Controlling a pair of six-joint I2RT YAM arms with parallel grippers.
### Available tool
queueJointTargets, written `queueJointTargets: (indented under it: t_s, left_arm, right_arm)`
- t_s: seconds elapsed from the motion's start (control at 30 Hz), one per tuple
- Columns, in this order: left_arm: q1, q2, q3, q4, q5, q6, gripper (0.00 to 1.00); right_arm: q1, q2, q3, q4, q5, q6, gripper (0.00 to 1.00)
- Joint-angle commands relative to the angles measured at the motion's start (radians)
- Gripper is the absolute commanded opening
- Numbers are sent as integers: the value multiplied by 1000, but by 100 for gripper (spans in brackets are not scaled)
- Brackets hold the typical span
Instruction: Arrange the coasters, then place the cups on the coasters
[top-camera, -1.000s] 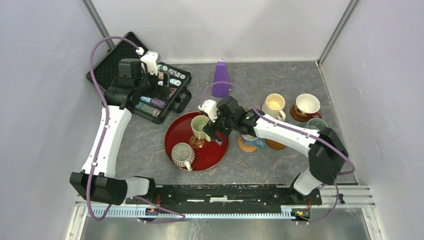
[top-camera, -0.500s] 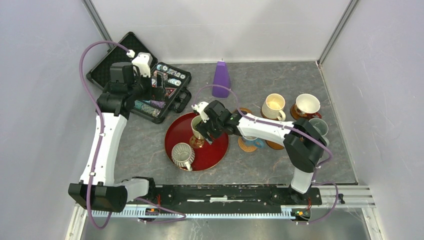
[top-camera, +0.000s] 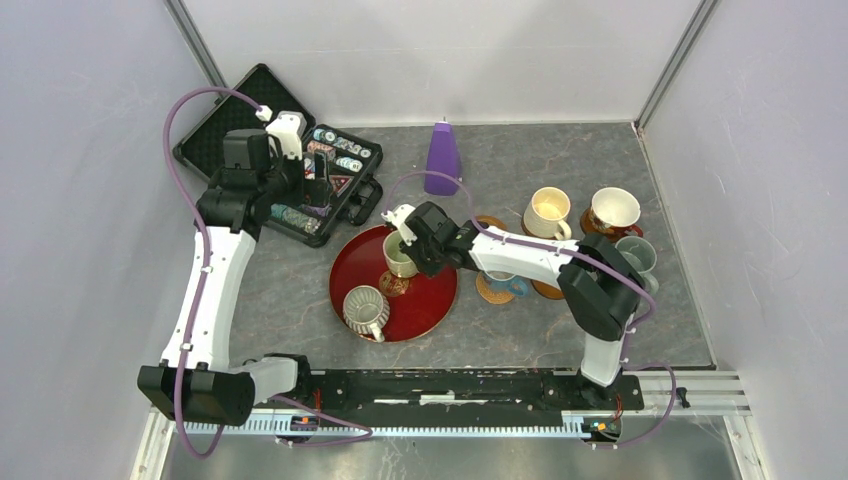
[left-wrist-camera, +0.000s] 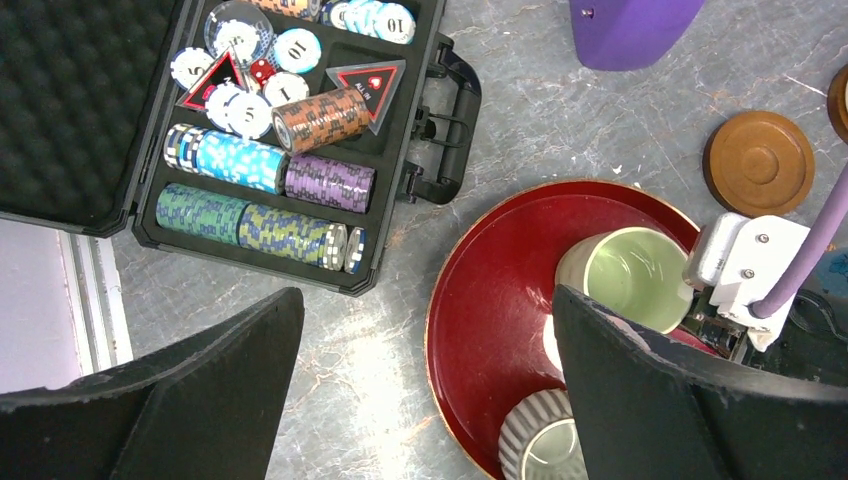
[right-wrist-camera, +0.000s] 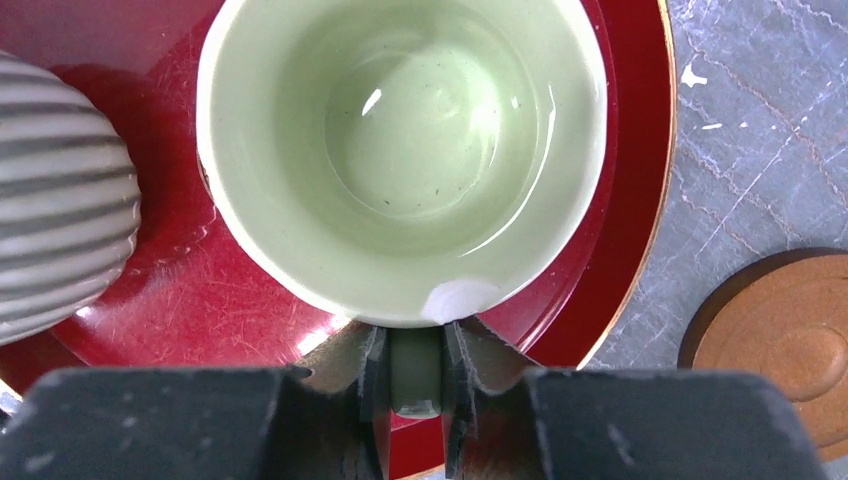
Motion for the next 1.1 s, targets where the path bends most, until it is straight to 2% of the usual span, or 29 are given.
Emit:
queueJointTargets:
  t_s: [0.0, 0.23, 0.4, 0.57, 1.07]
  left_arm:
    - [4, -28, -12, 46, 32, -29, 100]
    - [4, -38, -26, 56, 47, -26, 100]
    - [4, -39, -36, 62, 47, -20, 100]
    - [4, -39, -46, 78, 56, -19, 100]
    - [4, -16, -39, 82, 75, -21, 100]
  right_arm:
    - [-15, -104, 18, 31, 25, -71, 0]
    - [-135, -257, -38, 118, -13, -220, 0]
    - [-299, -313, -80, 95, -150, -240, 0]
    - [-397, -361, -168, 96, -159, -292, 0]
    - [-476, -376, -300, 148, -125, -222, 0]
